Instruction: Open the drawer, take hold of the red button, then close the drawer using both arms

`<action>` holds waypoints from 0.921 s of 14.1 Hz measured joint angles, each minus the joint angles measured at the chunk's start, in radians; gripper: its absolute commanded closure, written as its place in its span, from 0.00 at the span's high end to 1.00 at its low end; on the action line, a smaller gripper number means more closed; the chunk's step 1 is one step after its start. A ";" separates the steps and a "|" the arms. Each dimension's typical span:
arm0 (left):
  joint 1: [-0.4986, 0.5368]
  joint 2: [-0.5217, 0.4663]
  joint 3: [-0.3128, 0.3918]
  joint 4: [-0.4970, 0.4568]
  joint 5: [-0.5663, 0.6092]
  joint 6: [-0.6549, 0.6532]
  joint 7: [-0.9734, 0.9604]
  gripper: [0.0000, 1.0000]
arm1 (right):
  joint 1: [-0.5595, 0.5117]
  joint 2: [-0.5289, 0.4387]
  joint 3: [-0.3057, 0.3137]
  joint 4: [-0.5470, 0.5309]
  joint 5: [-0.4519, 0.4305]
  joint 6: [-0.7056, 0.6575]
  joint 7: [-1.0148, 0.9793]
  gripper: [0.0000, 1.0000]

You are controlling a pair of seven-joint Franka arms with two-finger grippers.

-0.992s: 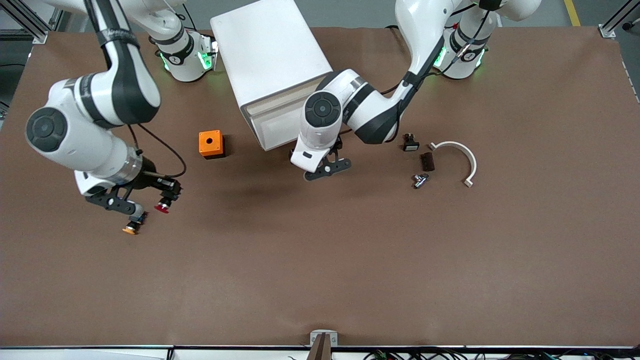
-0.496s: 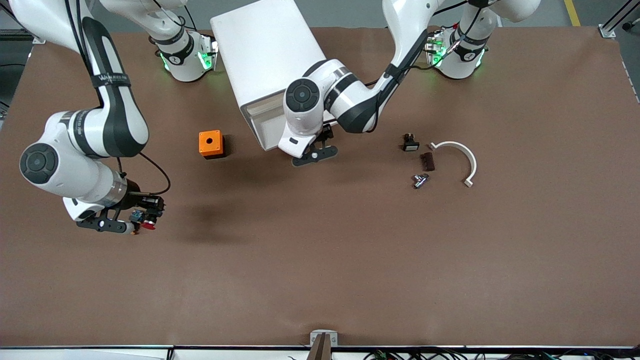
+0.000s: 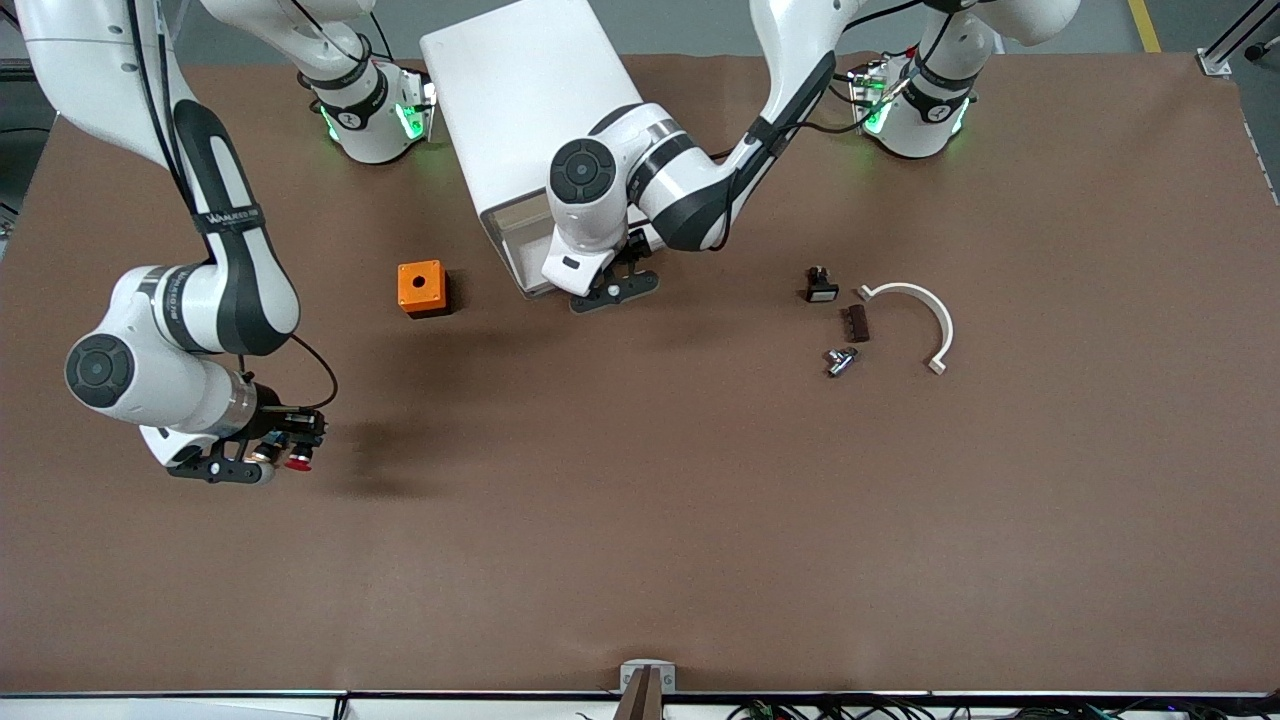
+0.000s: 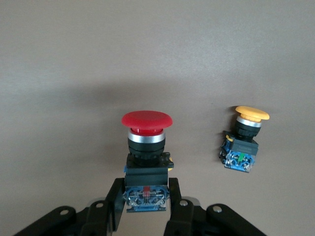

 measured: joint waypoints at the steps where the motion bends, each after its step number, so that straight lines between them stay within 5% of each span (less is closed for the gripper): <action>1: 0.000 0.001 -0.002 0.000 -0.026 0.000 0.000 0.99 | -0.006 0.019 0.000 0.001 0.000 0.013 -0.009 0.01; 9: 0.000 0.024 -0.007 -0.004 -0.225 -0.001 -0.001 0.99 | -0.018 0.117 0.000 0.004 0.000 0.071 -0.027 0.10; 11: 0.000 0.027 -0.007 -0.009 -0.271 -0.001 -0.001 0.99 | -0.020 0.127 0.000 0.004 0.000 0.075 -0.027 0.33; 13: 0.000 0.029 -0.007 -0.013 -0.291 -0.001 -0.001 0.99 | -0.020 0.136 0.002 0.005 0.000 0.075 -0.027 0.68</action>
